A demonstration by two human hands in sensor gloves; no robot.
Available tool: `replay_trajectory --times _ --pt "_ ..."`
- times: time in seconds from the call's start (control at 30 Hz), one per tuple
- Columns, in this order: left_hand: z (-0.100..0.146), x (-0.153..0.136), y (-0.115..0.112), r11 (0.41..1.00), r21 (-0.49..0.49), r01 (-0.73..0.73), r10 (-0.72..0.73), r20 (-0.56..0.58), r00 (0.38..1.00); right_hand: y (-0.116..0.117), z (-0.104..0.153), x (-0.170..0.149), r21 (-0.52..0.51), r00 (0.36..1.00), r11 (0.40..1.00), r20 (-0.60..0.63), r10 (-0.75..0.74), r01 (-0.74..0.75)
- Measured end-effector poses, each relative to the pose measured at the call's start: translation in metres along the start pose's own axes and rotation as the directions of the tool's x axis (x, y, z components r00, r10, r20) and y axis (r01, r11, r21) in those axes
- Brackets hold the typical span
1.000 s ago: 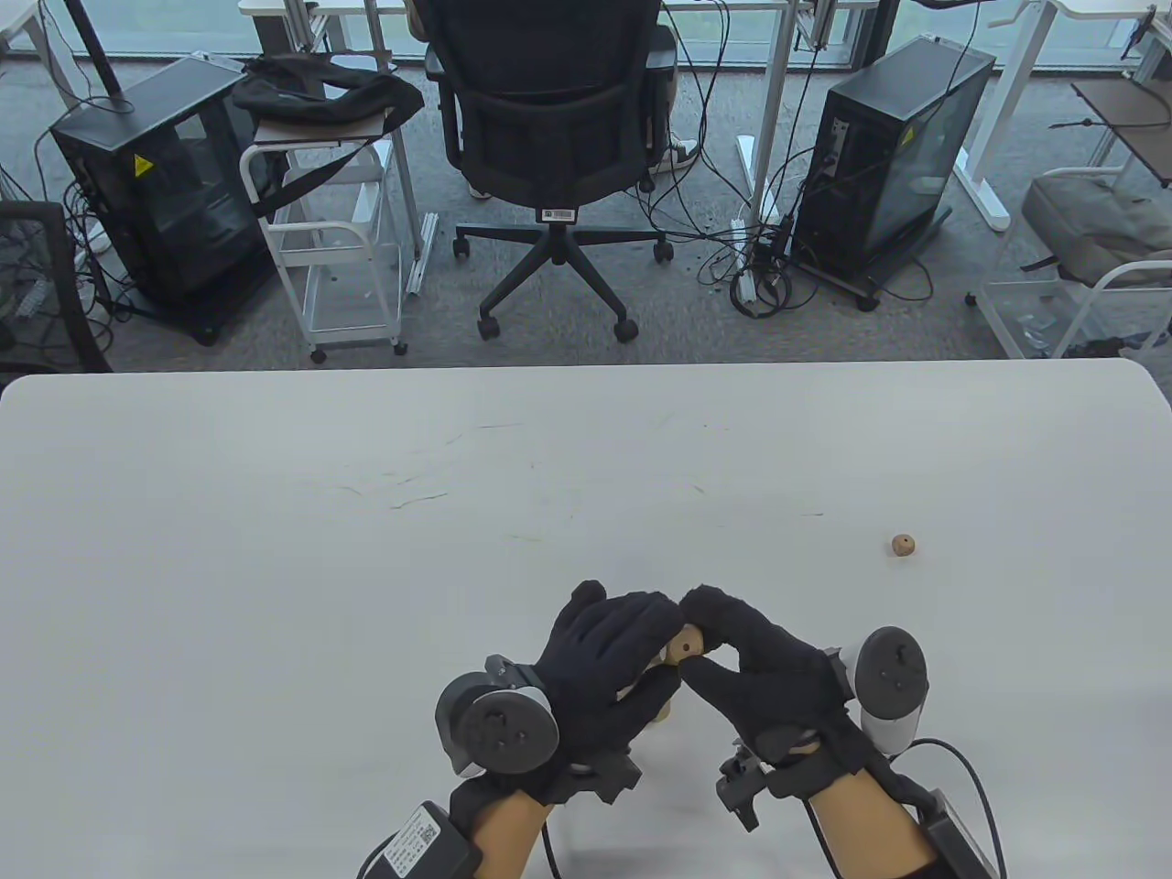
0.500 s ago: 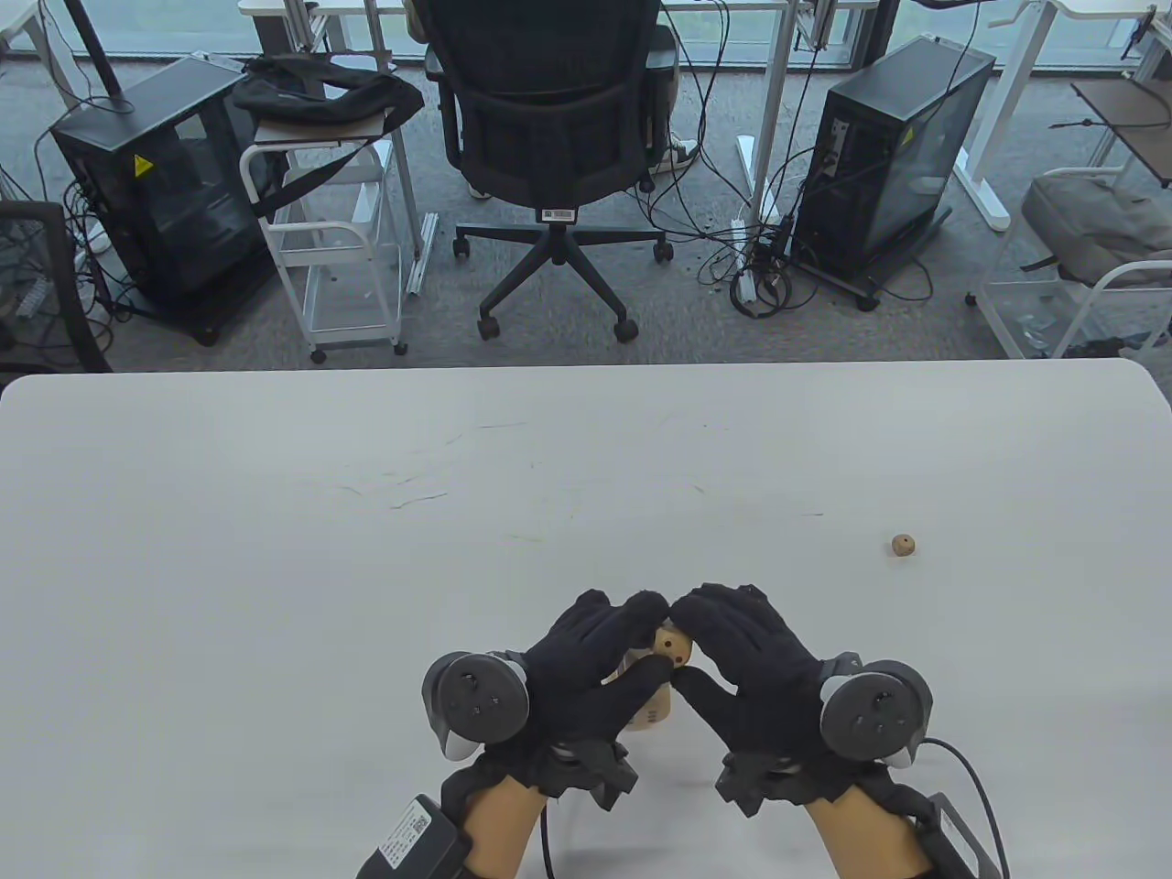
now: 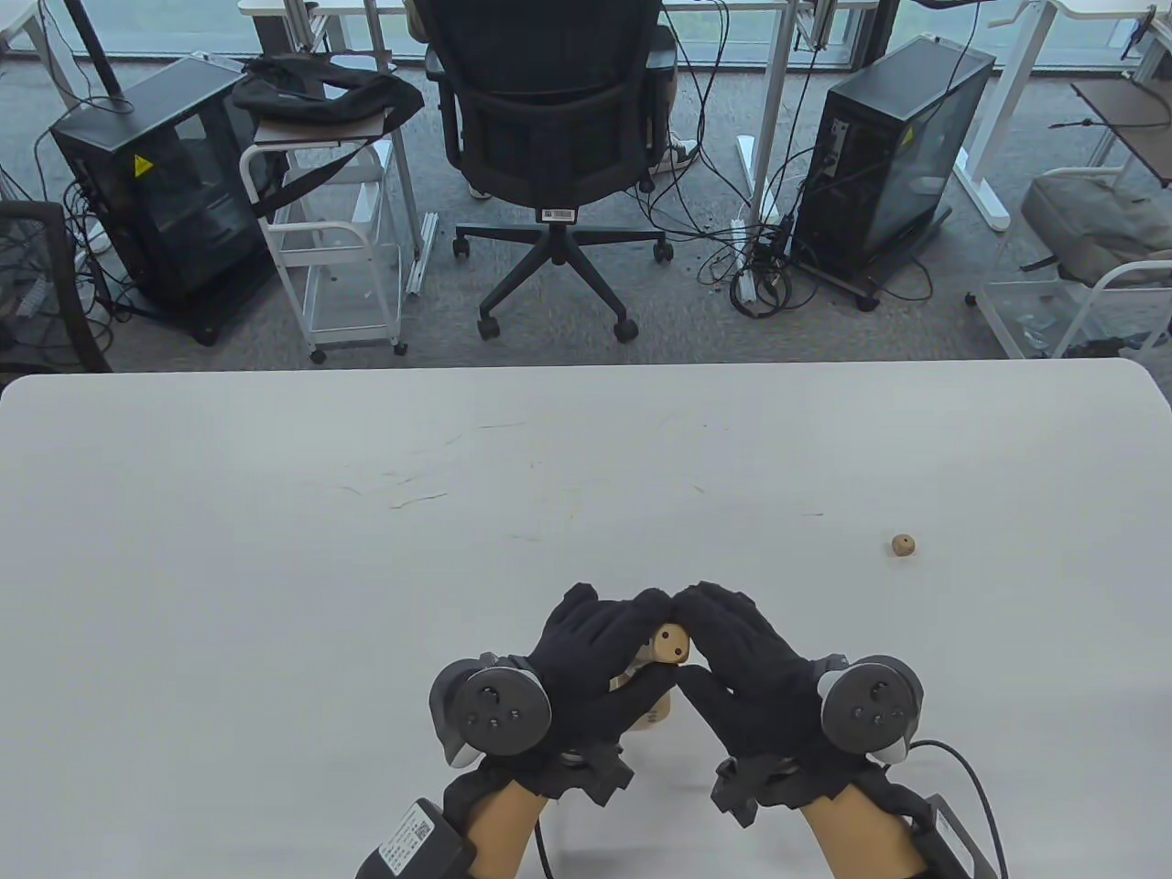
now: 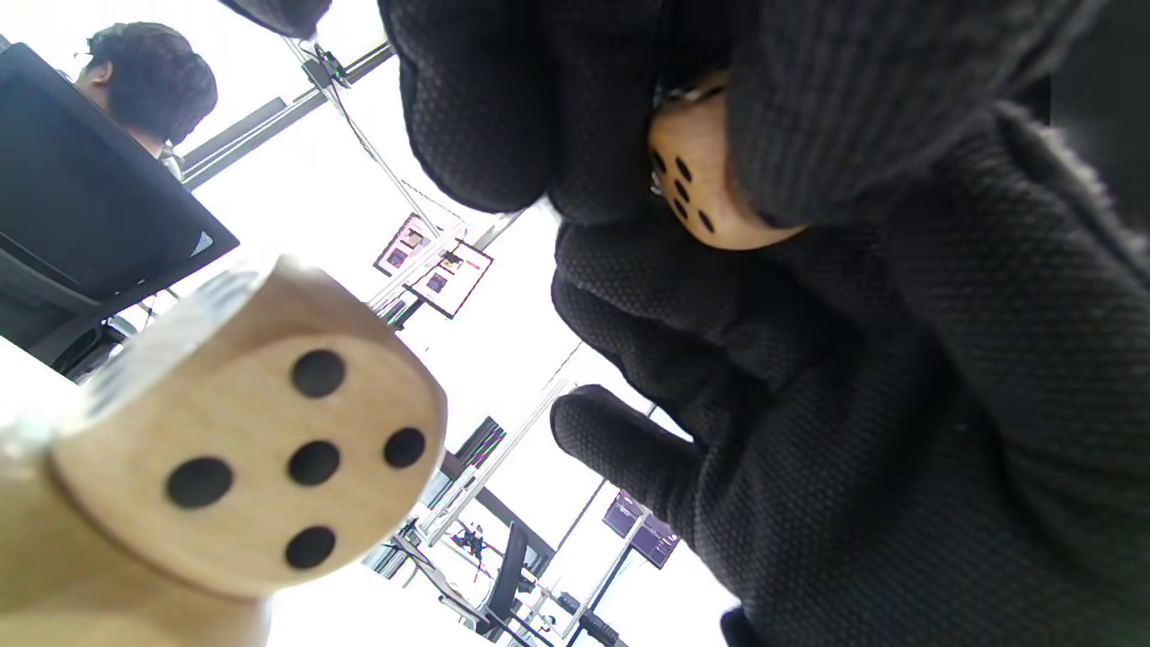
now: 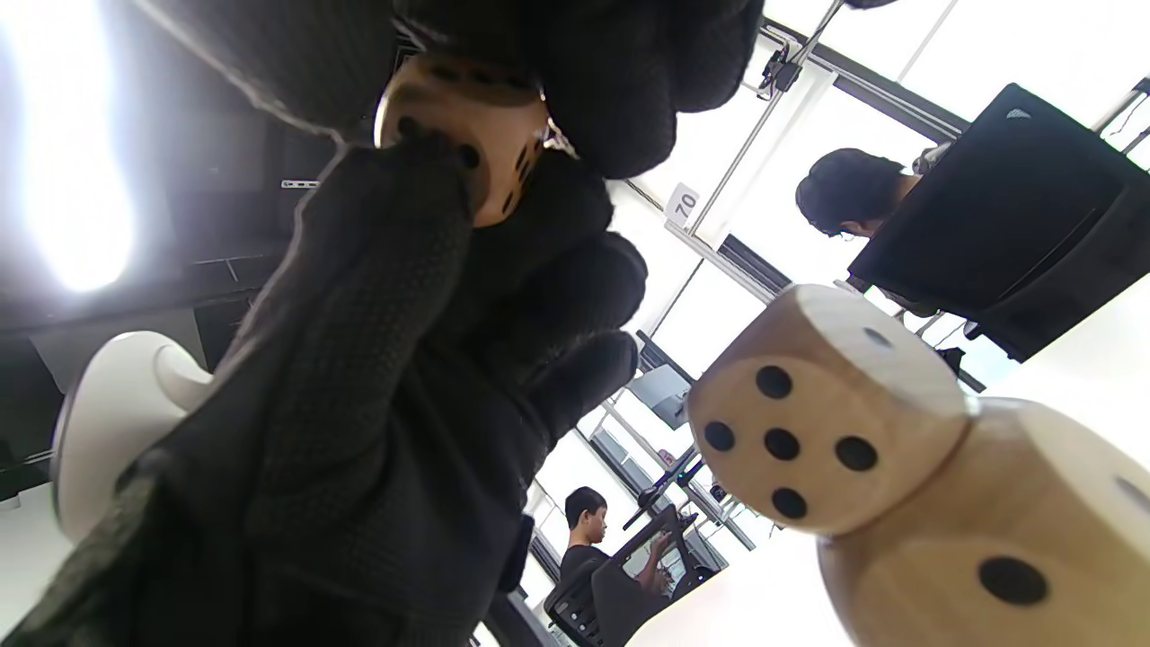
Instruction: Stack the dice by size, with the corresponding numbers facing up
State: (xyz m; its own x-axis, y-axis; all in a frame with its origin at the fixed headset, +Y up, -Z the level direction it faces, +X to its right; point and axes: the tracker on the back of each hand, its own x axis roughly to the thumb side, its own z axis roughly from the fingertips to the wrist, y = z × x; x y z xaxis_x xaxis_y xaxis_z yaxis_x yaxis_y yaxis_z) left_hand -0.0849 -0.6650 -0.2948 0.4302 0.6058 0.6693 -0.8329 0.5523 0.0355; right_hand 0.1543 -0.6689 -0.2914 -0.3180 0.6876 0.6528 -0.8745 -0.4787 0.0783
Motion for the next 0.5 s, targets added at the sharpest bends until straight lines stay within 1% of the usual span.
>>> replay_trajectory --times 0.17,0.2,0.33,0.5 --pt "-0.001 -0.008 0.001 0.999 -0.020 -0.027 0.026 -0.065 0.998 -0.004 0.001 -0.007 -0.035 1.000 0.999 -0.023 -0.017 0.016" --pt "0.000 -0.012 0.000 0.999 -0.033 -0.032 0.029 -0.084 0.996 -0.005 0.001 -0.011 -0.037 0.999 0.999 -0.032 -0.018 0.017" --pt "0.000 -0.026 -0.002 0.998 -0.034 -0.061 0.055 -0.150 0.987 -0.007 0.002 -0.019 -0.050 0.997 0.998 -0.063 -0.035 0.032" --pt "0.001 -0.043 -0.006 0.990 -0.091 -0.109 0.086 -0.223 0.971 -0.006 0.002 -0.023 -0.045 0.996 0.999 -0.080 -0.033 0.029"
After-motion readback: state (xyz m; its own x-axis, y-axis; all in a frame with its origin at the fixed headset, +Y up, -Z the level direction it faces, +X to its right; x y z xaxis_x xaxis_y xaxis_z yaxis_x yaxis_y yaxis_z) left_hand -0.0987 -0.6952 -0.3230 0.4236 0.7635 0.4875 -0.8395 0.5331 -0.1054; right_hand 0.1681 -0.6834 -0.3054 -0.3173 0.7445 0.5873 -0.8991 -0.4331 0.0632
